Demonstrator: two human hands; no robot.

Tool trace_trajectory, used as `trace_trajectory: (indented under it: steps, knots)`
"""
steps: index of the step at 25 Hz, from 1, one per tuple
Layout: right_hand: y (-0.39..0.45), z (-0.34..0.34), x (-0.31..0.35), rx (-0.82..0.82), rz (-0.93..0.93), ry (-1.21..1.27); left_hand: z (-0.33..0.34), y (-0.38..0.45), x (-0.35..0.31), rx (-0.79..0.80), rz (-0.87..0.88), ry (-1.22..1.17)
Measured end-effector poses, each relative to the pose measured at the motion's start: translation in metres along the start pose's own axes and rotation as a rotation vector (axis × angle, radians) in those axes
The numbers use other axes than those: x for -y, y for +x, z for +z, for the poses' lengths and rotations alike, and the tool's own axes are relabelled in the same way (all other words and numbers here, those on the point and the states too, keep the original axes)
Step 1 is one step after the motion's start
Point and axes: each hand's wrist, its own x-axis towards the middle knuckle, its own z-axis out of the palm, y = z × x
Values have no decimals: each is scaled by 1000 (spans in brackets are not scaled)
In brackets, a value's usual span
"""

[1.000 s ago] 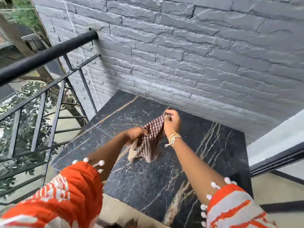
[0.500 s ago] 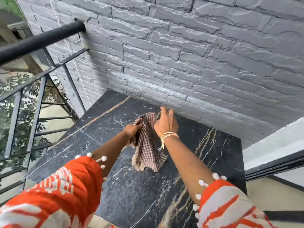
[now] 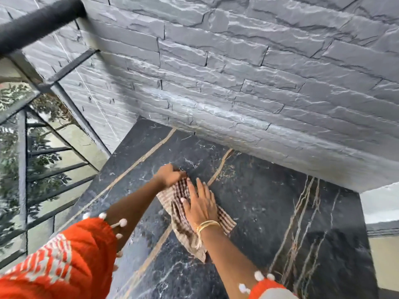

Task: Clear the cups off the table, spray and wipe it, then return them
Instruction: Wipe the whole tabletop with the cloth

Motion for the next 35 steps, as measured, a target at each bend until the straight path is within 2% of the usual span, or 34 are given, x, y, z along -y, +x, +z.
trace_trajectory:
  steps: [2, 5, 8, 10, 12, 15, 18, 21, 24, 26, 28, 30, 35]
  knots:
    - [24, 7, 11, -37, -50, -12, -16, 16, 16, -117, 110, 81]
    - [74, 2, 17, -71, -49, 3, -53, 47, 55, -310, 151, 214]
    - [117, -14, 7, -125, 5, -19, -83, 68, 99, -336, 92, 423]
    - [137, -21, -5, -187, 57, -68, -92, 74, 124, -391, 8, 408]
    - [151, -23, -19, -257, 156, -61, -93, 74, 143, -429, -78, 274]
    - [167, -16, -11, -365, 334, 22, -91, 72, 154, -409, -155, 230]
    - [190, -4, 34, -311, 433, 50, -82, 70, 156, -477, -129, 322]
    - [221, 8, 97, -228, 277, -18, -81, 71, 159, -498, -118, 356]
    - [232, 23, 146, -118, -62, -114, -81, 71, 164, -493, -105, 339]
    - [230, 30, 156, -113, -234, -106, -81, 71, 165, -491, -95, 330]
    - [236, 29, 151, -123, -299, -83, -80, 70, 166, -497, -100, 328]
    - [250, 19, 137, -145, -219, -67, -81, 71, 166, -505, -100, 332]
    - [250, 4, 87, -254, 355, -20, -81, 71, 162, -502, -105, 314]
